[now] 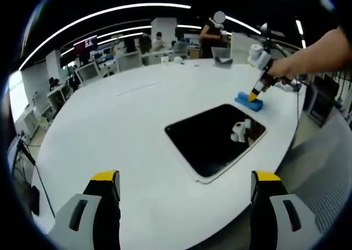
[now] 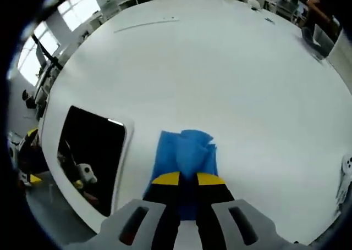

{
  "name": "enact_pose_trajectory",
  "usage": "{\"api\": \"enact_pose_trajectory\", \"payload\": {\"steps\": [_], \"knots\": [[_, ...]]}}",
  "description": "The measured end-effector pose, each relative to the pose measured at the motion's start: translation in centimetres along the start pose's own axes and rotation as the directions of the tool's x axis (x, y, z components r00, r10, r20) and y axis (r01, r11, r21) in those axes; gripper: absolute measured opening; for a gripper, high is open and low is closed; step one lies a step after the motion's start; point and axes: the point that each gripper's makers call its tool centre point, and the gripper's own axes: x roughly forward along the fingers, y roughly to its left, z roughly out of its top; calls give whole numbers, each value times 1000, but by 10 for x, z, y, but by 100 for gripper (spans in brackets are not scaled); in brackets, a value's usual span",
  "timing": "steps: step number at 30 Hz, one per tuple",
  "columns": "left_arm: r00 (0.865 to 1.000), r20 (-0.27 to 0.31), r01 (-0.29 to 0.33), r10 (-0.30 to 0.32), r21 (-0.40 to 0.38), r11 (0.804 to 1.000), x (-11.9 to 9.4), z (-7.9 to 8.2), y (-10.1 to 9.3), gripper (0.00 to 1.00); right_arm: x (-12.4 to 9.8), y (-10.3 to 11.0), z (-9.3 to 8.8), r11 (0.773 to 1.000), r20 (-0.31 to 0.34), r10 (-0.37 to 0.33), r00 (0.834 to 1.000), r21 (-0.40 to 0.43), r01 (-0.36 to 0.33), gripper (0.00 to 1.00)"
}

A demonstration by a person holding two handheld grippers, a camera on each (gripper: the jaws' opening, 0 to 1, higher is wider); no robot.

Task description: Wipe the mirror surface with the cleaning cloth until all visible marks leave the cleaned area.

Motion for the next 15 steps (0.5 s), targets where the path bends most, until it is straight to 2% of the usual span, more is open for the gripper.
{"api": "enact_pose_trajectory", "payload": {"steps": [8, 12, 15], "knots": [[1000, -13, 13, -13, 6, 1000, 1, -1, -3, 99, 1, 0, 0, 1000, 22, -6, 1000, 17, 5, 3], [1000, -12, 19, -19, 0, 1000, 0, -1, -5, 99, 0, 0, 1, 999, -6, -1, 1000, 41, 1, 2], [1000, -16, 26, -26, -5, 1000, 0, -2, -6, 99, -4, 0, 1, 1000, -26, -11, 1000, 28, 12, 2]]}}
